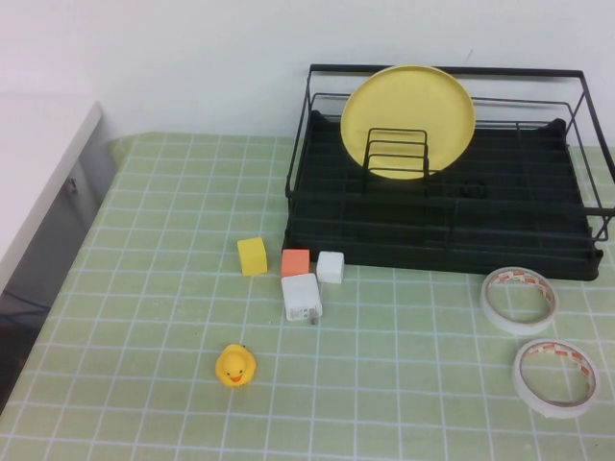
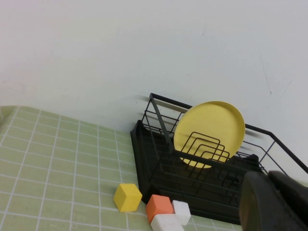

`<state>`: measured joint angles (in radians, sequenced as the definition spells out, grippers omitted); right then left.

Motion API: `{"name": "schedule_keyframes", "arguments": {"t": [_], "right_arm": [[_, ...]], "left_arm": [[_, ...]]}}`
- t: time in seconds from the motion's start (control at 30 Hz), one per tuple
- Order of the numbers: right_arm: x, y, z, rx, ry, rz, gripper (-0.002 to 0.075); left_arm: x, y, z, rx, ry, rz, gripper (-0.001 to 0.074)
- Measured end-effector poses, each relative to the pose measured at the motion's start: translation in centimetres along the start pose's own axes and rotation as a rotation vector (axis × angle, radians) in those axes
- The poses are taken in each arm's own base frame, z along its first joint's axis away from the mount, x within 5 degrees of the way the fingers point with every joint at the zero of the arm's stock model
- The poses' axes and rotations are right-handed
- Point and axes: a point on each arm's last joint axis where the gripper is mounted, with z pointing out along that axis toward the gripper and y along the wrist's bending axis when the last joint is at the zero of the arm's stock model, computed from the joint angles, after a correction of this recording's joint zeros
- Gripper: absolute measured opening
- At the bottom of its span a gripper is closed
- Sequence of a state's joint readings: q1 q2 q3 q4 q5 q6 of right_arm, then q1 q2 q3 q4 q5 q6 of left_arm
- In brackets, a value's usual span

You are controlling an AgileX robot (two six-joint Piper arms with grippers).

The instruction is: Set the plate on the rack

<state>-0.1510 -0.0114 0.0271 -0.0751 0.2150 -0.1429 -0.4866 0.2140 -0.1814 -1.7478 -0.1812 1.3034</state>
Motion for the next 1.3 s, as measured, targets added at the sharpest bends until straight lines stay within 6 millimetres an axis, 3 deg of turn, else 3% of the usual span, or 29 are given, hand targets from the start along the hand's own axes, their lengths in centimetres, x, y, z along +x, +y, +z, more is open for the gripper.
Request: {"name": "schedule_keyframes", "arguments": {"t": [0.33, 0.8, 1.3], "right_arm": [[0.91, 0.05, -0.07, -0.006, 0.105, -0.016, 0.0009], [0.92, 0.16, -0.09, -0.004, 0.112, 0.19, 0.0009], [0.92, 0.19, -0.09, -0.006, 0.112, 0.212, 0.0009]], "left_arm": [[0.0, 0.0, 0.0, 0.0, 0.0, 0.0, -0.0002], [0.0, 0.0, 0.0, 0.0, 0.0, 0.0, -0.0002], [0.0, 0.0, 0.0, 0.0, 0.0, 0.0, -0.0002]]}}
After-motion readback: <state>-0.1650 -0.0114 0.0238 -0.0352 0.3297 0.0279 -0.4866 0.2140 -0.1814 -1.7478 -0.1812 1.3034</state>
